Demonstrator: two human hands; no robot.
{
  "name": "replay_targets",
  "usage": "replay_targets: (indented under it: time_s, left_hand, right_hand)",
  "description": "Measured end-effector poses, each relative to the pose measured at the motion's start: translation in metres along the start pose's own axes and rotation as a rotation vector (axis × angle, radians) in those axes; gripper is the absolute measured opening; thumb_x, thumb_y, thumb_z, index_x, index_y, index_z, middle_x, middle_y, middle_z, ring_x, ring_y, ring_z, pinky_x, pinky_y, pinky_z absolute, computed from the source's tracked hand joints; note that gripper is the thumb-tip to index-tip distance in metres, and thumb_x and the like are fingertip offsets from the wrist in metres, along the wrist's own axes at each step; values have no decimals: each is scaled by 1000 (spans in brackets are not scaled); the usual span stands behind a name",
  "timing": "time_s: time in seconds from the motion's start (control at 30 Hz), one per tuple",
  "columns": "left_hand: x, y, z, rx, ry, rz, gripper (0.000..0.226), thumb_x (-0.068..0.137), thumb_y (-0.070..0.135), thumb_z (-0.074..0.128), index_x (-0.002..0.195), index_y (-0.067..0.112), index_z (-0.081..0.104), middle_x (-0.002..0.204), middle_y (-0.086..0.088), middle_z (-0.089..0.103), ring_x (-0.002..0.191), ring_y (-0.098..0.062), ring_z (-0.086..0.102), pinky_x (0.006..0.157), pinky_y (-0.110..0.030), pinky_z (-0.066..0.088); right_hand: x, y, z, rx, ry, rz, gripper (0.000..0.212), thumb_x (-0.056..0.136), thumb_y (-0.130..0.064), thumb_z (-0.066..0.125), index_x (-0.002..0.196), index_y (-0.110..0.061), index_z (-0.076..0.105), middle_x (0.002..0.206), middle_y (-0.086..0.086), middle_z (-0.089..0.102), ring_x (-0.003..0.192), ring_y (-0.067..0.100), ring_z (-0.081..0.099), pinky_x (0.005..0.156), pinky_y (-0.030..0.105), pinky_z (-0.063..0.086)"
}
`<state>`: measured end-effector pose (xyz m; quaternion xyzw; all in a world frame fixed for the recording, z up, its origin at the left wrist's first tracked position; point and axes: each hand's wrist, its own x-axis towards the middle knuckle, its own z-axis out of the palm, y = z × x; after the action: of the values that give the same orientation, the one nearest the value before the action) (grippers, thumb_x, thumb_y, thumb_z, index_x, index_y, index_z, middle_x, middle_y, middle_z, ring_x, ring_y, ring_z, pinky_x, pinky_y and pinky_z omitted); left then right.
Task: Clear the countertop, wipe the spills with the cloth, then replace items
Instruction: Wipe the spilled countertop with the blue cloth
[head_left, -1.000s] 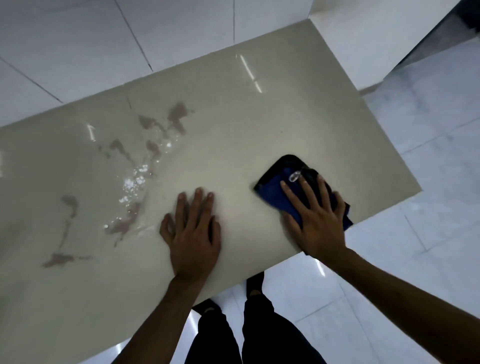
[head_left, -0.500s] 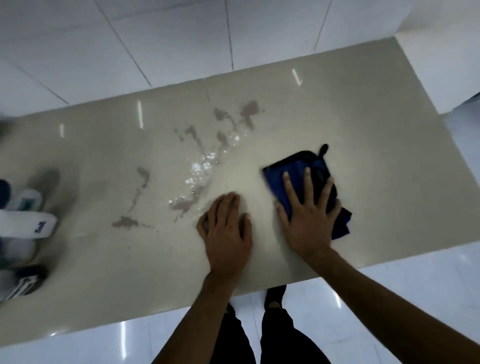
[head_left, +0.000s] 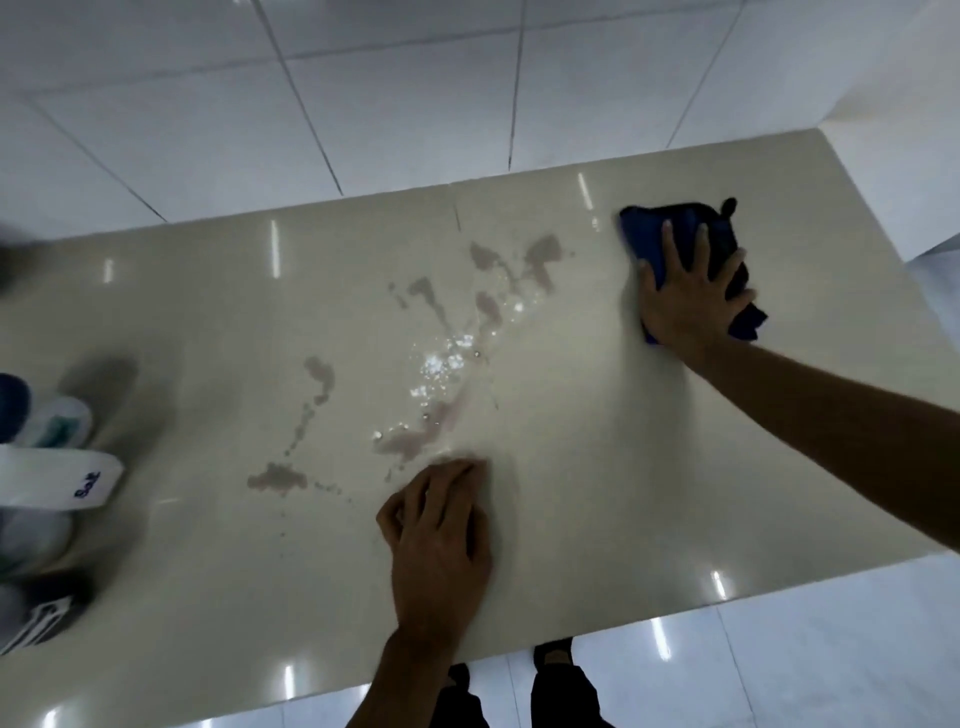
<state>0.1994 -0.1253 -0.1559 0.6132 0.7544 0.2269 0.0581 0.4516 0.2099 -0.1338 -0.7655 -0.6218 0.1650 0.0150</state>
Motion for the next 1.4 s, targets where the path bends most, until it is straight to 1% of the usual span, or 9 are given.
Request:
replay_targets:
  time_s: [0.13,0.27,0.47,0.6,0.8,0.97,1.17,1.3,1.4]
  left_hand:
    - [0,-1,3,52,-4,-25,54,99,23,56,152,33,57,156,14,54,150,-16,50,121,-32,20]
    - [7,1,6,136,35,-83,58,105,32,52,162,27,47,170,9,45,162,-16,36,127,-42,24]
    - [9,3,-2,74,60,-118,50,107,27,53,155,18,57,164,1,55,157,-20,45,123,-48,34]
    - [-2,-10,-11,-48,86,-51,52,97,11,59,148,21,65,159,5,58,154,-17,48,118,-50,38]
    - [-7,-23,-15,-114,227,-111,57,91,4,60,144,23,67,155,9,60,149,-12,50,116,-44,37]
    - [-9,-25,-16,-100,292,-144,55,89,3,62,139,23,70,146,10,64,145,-8,51,113,-44,40]
    - [-9,-26,-23,-93,298,-242,53,86,0,65,135,19,71,141,6,68,132,-19,61,110,-45,41]
    - [-7,-24,-24,-103,257,-212,53,87,1,66,136,21,72,142,6,68,134,-20,63,111,-45,40]
    - [-4,-24,-23,-108,258,-236,51,88,3,68,135,20,72,143,6,68,136,-19,63,111,-46,41]
  right_hand:
    - [22,-82,8,-14,-37,-128,71,100,-75,9,166,-52,-1,181,-4,-5,162,52,-9,121,80,2]
    - [-34,-134,38,-88,-71,-428,65,103,-72,8,166,-55,0,181,-5,1,163,50,-3,121,80,8]
    - [-148,-77,77,-187,-28,-903,66,106,-71,27,167,-54,7,180,-8,11,162,44,21,114,75,27]
    - [-83,-59,48,-145,-23,-694,63,105,-74,23,164,-61,3,179,-8,11,162,43,19,113,79,26]
    - [-13,-171,45,-52,-102,-367,67,99,-77,9,162,-60,-4,180,-6,-8,161,51,-11,118,83,-1]
    - [-104,-233,86,-157,-160,-747,65,102,-74,10,164,-58,-2,181,-6,-5,163,49,-6,118,82,4]
    - [-191,-116,94,-242,-93,-1136,63,107,-70,26,166,-56,8,181,-9,6,164,42,15,114,74,23]
    - [-129,-60,52,-263,-73,-860,61,106,-72,18,164,-60,4,180,-9,7,163,42,17,113,77,30]
    - [-93,-90,45,-191,-59,-561,61,104,-75,13,161,-64,-3,180,-8,3,164,45,6,116,83,19]
